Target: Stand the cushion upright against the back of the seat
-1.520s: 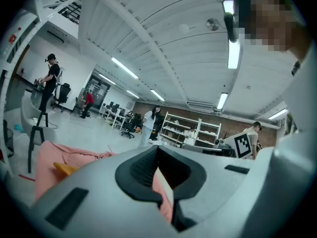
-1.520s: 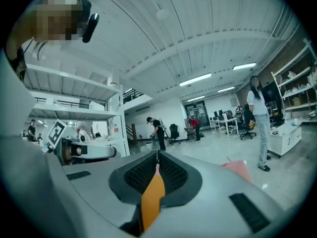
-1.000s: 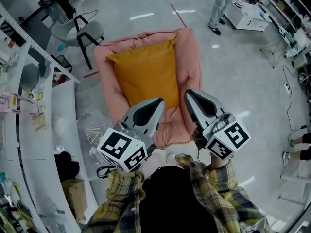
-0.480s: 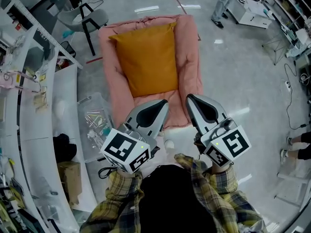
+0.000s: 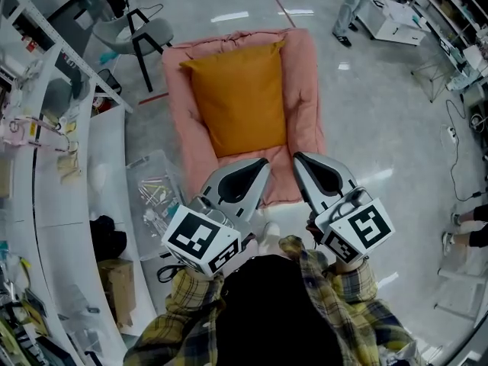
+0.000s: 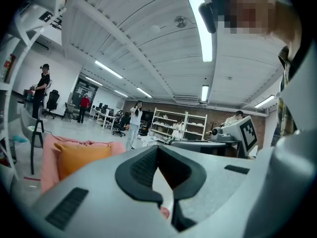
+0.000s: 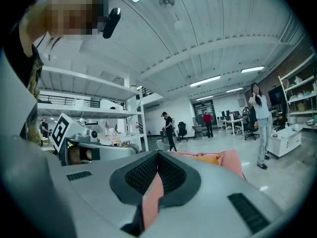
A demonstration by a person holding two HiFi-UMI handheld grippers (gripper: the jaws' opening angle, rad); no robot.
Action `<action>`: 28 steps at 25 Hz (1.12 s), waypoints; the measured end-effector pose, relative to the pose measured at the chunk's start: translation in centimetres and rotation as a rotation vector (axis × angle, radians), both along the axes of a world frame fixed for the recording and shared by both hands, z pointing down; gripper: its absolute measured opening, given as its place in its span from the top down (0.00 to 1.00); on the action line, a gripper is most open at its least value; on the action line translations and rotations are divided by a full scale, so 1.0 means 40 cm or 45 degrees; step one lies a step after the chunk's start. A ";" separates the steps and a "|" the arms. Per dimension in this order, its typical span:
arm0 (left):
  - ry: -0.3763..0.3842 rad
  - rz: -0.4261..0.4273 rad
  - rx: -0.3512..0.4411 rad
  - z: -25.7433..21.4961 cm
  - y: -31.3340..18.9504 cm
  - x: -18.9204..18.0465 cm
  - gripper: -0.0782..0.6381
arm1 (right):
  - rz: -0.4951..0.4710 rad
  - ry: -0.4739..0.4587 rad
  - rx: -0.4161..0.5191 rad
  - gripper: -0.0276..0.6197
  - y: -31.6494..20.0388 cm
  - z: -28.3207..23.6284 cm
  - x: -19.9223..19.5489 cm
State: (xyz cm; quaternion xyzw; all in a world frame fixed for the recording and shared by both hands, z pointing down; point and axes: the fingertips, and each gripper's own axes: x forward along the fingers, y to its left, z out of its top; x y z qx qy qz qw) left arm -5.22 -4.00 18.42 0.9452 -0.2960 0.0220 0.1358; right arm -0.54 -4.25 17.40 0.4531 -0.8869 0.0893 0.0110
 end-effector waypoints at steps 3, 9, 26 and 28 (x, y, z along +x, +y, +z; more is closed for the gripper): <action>-0.012 0.024 0.007 0.000 -0.006 -0.009 0.88 | -0.005 0.005 0.007 0.93 -0.011 -0.002 -0.023; -0.023 0.040 0.007 0.006 -0.012 -0.018 0.88 | -0.019 0.016 -0.005 0.93 -0.022 0.011 -0.050; -0.026 0.018 0.016 0.002 -0.013 0.008 0.88 | -0.020 0.014 -0.005 0.93 -0.010 0.013 -0.006; -0.025 0.017 0.018 0.001 -0.013 0.014 0.88 | -0.024 0.016 -0.005 0.93 -0.010 0.014 -0.001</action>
